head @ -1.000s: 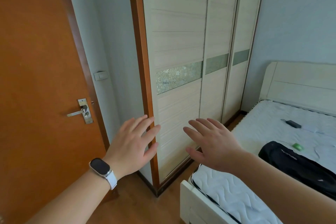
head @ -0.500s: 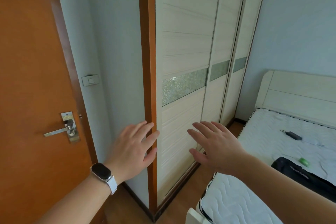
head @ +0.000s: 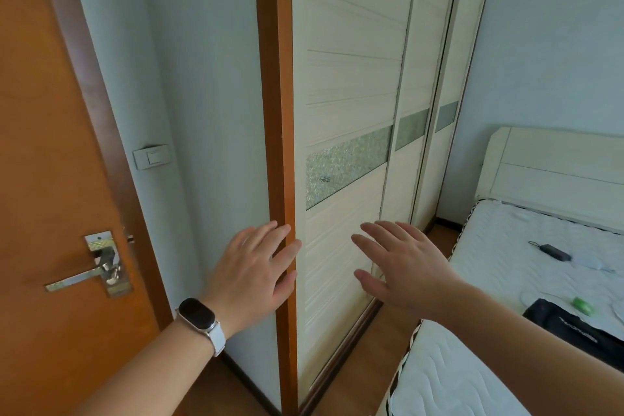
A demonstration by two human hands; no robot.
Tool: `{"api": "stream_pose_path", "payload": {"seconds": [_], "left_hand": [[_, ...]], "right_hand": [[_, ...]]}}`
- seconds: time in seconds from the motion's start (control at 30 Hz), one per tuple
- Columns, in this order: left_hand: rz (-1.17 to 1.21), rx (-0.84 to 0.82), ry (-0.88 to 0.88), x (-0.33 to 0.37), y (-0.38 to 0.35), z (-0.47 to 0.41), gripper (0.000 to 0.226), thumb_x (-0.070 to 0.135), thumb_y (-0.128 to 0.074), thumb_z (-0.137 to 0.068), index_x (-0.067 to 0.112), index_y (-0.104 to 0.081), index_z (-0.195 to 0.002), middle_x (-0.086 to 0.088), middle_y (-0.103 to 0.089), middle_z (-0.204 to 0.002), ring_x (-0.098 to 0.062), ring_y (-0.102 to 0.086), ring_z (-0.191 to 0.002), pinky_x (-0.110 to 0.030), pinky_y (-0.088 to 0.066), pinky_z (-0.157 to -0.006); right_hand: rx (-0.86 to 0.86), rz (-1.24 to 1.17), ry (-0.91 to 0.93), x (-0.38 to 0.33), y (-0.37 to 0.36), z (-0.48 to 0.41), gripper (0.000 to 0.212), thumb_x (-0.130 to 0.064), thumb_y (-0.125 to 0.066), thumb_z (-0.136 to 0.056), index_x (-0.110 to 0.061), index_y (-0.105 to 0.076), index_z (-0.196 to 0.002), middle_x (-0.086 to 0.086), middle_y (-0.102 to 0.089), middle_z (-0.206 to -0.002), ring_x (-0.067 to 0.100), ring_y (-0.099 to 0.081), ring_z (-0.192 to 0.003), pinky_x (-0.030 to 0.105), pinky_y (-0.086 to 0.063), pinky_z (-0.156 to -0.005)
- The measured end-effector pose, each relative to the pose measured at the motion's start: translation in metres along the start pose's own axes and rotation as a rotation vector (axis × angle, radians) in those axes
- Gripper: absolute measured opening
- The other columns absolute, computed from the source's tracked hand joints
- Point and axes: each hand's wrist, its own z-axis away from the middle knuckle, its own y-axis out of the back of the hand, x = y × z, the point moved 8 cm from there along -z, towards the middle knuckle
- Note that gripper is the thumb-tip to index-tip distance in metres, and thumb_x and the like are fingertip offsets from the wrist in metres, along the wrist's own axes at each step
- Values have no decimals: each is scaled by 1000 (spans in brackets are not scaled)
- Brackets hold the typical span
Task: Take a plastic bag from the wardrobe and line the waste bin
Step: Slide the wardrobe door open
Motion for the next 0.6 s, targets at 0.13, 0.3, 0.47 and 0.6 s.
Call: {"api": "stream_pose_path", "payload": {"seconds": [0.13,0.3,0.47,0.6], "left_hand": [[-36,-20,2,-5,-17,-25,45,45,-62,-85,20,-67,-122,-10,-64,-130,-31,-60,-120,-51,-52,-95],[-72,-71,51,-13,-48,-69,45,45,-59,-86,20,-66,-123,-9,-64,-130,-31,-59,-121,-50,-52,-95],[-139,-57,76,-14,-75,-130,46,45,-43,-91,21,-66,-123,-7,-63,-130,-29,-58,-122,-48,-48,-99],[-176,-12,120,-20,-88,-179,46,42,-40,-91,19,-65,-122,-8,-63,-129,-30,-57,-123,-49,-45,-101]], "right_hand": [[17,-41,19,17,-21,-23,55,-58,-38,-94,-23,-51,-135,2,-57,-137,25,-53,-127,43,-40,-107],[33,-75,50,50,-53,-58,56,-57,-38,-94,-22,-53,-135,3,-56,-138,25,-53,-127,43,-41,-107],[88,-125,81,100,-84,-96,55,-56,-40,-92,-22,-55,-133,3,-58,-135,26,-55,-125,43,-43,-106],[159,-162,124,140,-101,-130,54,-56,-42,-91,-22,-56,-132,2,-59,-133,24,-55,-123,41,-44,-104]]}}
